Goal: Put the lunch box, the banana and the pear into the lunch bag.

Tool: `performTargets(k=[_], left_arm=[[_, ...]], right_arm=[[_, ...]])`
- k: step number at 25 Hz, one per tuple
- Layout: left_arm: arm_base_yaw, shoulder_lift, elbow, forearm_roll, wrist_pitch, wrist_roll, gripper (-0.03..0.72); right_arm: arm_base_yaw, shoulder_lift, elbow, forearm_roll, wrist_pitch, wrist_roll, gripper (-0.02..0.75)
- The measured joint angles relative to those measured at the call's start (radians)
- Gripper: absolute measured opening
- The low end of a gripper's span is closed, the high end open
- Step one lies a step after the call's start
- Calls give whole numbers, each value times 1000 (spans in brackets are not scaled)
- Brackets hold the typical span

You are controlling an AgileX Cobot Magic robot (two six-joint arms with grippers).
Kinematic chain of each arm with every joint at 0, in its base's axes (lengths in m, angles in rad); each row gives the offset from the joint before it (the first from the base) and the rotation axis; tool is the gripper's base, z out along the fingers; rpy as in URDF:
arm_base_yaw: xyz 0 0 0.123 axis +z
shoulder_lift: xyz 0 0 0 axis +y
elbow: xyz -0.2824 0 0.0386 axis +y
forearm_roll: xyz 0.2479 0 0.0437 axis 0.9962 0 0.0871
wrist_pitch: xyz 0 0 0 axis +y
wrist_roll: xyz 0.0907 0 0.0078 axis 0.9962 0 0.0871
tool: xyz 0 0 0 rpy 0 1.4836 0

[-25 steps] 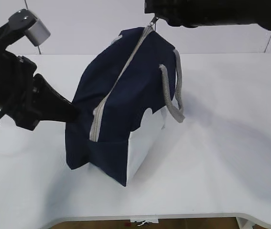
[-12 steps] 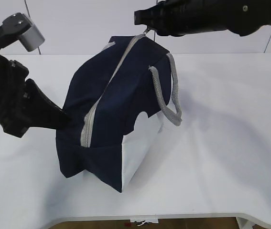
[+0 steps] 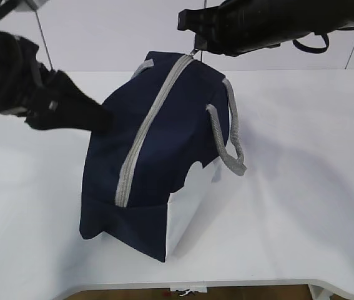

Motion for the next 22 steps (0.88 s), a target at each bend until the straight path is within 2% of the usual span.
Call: performTargets(k=[2,6,16,22], left_arm=[[0,0,-49,0,-2,-39,469],[6,16,-118,-4,-19,-88,484],[13,280,-325,-6,66,-120,489],[13,308,-361,-36,176,-130,489]], right_arm=[[0,0,0,9,17,0,-10],[0,0,0,14,21,0,-10],[0,0,0,66,45,0,-10],[0,0,0,70,49,0,-10]])
